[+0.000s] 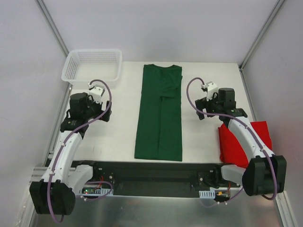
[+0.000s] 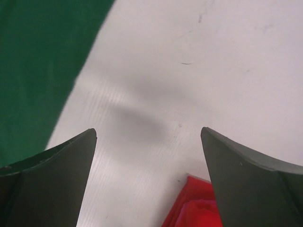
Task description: Fold and stack the t-shirts
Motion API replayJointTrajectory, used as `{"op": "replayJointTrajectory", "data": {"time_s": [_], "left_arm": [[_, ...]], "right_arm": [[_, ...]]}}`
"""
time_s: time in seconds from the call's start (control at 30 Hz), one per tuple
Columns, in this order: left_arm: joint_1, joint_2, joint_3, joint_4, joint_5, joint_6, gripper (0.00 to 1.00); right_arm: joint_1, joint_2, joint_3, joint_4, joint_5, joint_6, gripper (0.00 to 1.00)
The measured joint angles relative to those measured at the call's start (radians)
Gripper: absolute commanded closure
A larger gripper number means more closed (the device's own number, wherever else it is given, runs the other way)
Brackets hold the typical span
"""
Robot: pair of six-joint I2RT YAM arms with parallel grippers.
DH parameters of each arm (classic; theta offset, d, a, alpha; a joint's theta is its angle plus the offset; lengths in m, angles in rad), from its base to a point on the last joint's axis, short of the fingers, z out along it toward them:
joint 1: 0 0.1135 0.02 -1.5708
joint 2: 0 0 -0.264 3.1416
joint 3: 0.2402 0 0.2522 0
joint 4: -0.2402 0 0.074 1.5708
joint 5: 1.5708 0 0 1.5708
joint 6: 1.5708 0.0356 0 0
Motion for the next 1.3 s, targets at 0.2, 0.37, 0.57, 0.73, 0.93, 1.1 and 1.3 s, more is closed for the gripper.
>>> {"op": "replayJointTrajectory", "data": {"time_s": [0.2,0.37,0.57,0.73,0.93,1.1,1.3], "left_arm": [[0.003,0.036,-0.199,0.239,-0.115,-0.040,0.01],[0.003,0.036,-0.335,0.472,-0.170,-0.073,0.01],[-0.008,0.037,-0.473,0.752,-0.219,-0.119,0.00],[-0.039,0.087,-0.592,0.953,-0.271,-0.143,0.01],[-0.046,0.194,-0.660,1.161,-0.291,-0.153,0.01],[-0.069,0.347,-0.703,1.389,-0.297,-0.146,0.01],[-0.074,0.424,-0.713,1.497,-0.297,-0.122,0.01]], "right_arm": [[0.048,0.116,-0.011,0.155,0.250,0.023,0.04],[0.087,0.144,-0.080,0.272,0.410,0.021,0.04],[0.090,0.077,-0.248,0.438,0.465,0.026,0.04],[0.090,-0.014,-0.353,0.579,0.466,0.043,0.04],[0.093,-0.045,-0.519,0.797,0.467,0.047,0.04],[0.106,0.005,-0.568,0.952,0.486,0.046,0.04],[0.214,0.094,-0.626,1.136,0.587,0.004,0.04]]}}
